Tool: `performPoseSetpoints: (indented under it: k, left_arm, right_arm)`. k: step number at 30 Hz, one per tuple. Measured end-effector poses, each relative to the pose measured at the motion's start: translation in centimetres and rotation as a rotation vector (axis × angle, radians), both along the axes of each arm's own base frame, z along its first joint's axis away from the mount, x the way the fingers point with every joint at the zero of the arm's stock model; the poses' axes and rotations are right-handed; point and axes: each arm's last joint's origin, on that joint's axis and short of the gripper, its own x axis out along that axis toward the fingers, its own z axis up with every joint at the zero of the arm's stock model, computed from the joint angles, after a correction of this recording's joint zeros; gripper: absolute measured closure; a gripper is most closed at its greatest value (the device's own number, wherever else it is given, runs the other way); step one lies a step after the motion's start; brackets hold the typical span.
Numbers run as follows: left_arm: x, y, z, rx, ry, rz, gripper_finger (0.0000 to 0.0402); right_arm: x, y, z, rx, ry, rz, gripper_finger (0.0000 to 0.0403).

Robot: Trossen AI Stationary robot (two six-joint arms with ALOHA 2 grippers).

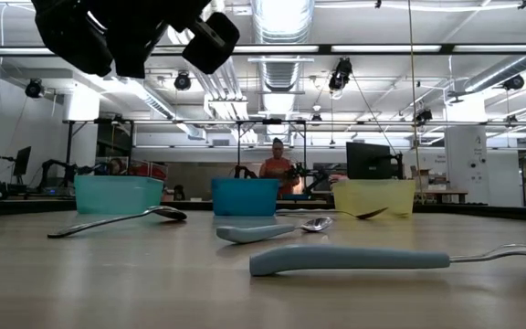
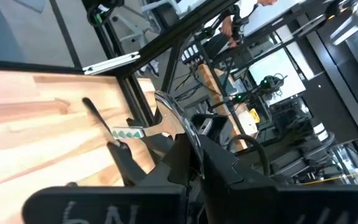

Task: Sort silverware by color (type)
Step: Put the white-blue spoon into the blue bin

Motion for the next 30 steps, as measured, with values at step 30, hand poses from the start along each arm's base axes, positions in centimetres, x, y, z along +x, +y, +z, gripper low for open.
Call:
performPoseSetpoints:
  k: [30]
  left_arm:
    - [-1.6,9.9,1.0,0.058,-0.060,0.274,0.0270]
  right_arm:
    - [-3.0,-7.3,-1.3,0.578,0.574,-0.459,0.0395]
